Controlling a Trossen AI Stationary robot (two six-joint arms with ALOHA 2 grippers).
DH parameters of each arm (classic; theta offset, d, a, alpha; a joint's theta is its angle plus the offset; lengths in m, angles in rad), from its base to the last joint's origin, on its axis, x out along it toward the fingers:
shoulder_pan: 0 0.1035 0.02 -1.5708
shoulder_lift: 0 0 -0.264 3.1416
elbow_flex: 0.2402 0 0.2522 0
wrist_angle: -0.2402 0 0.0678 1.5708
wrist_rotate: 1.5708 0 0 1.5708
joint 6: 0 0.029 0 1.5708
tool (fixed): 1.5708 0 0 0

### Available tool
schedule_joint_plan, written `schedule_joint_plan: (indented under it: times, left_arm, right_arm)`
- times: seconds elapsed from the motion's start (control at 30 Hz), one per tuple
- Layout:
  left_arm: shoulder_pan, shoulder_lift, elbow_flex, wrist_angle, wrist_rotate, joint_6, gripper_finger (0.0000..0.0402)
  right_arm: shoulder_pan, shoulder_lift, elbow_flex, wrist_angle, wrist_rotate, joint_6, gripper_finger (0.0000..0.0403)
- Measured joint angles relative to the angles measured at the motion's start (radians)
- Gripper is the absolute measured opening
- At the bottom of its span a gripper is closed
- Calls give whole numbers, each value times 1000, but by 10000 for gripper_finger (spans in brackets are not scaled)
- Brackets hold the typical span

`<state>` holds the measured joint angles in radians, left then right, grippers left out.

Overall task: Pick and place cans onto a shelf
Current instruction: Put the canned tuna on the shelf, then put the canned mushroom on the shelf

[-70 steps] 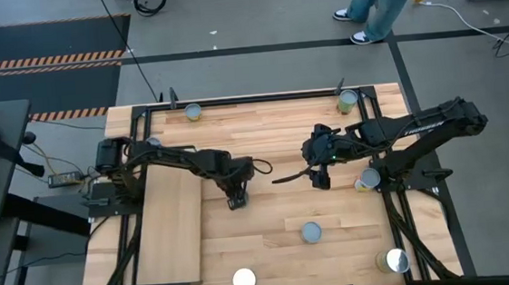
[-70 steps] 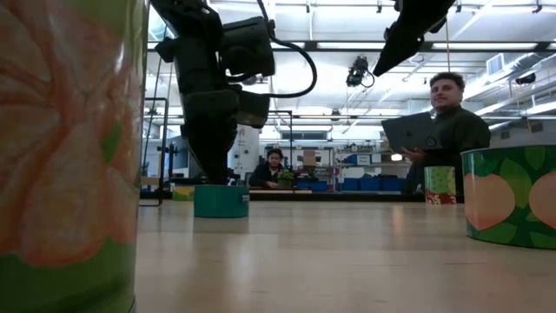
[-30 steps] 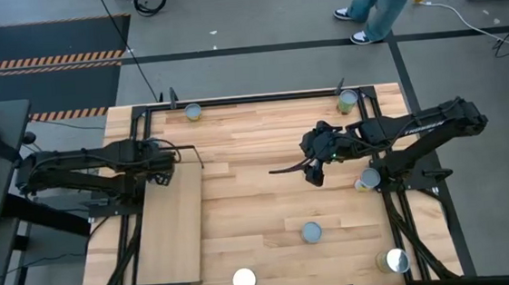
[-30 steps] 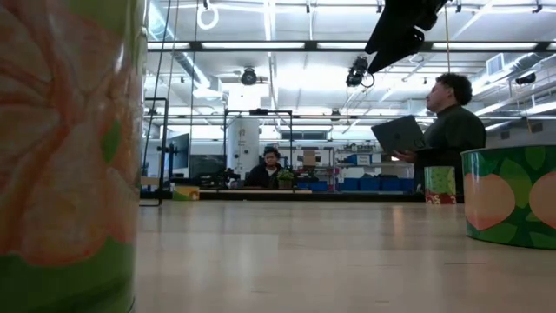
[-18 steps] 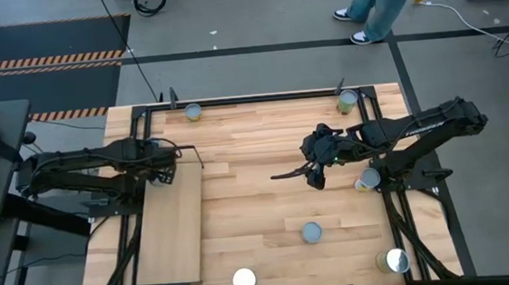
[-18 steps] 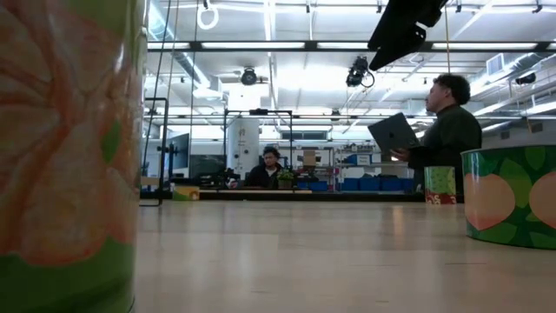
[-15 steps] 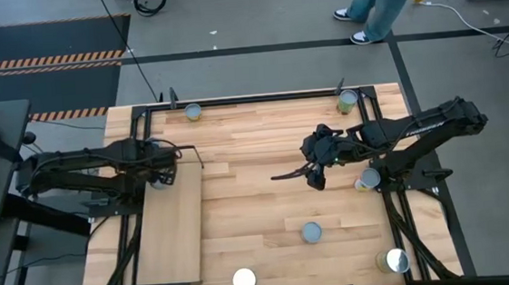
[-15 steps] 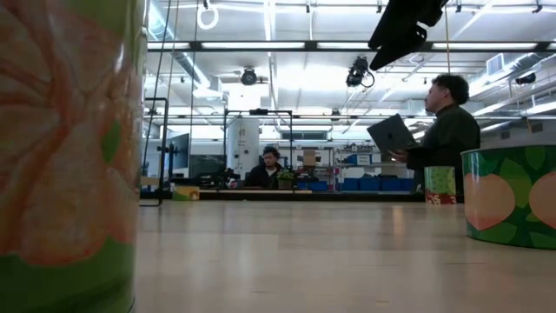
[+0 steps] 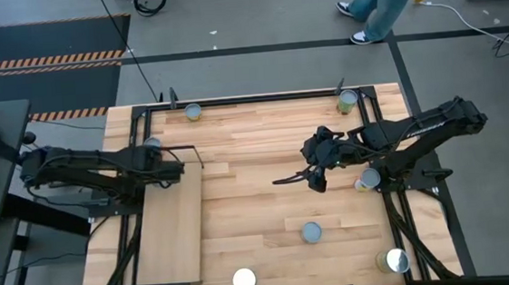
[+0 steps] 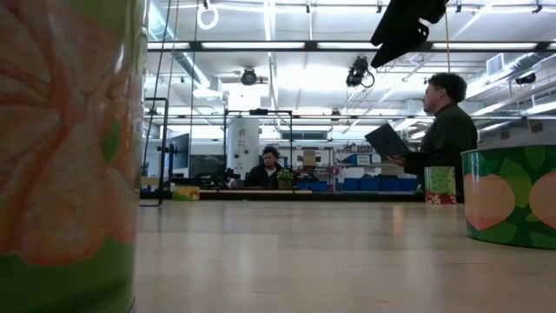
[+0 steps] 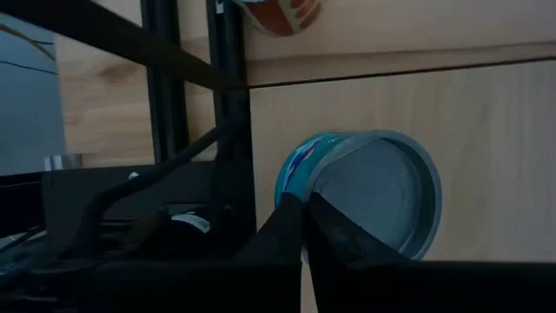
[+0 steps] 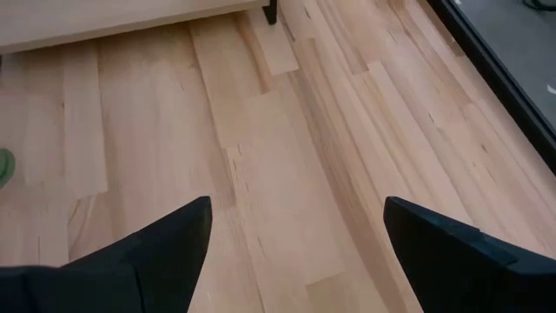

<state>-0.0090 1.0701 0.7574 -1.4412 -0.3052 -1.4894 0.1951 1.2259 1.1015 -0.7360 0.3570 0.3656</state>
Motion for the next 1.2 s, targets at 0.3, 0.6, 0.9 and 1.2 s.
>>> schedule_joint_plan:
  times: [0.3,0.6,0.9,1.2]
  left_arm:
    - [7,99,0,3,30,22,47]
    - [6,114,7,20,41,52,115]
    - [6,112,302,-113,44,131,123]
    - [50,112,665,102,-49,304,112]
  right_arm:
    - [0,0,0,0,-32,-28,348]
    - [0,0,0,0,-63,-46,348]
    - [-31,-95,0,2,-81,-85,348]
    - [-141,-163,0,1,-191,-192,348]
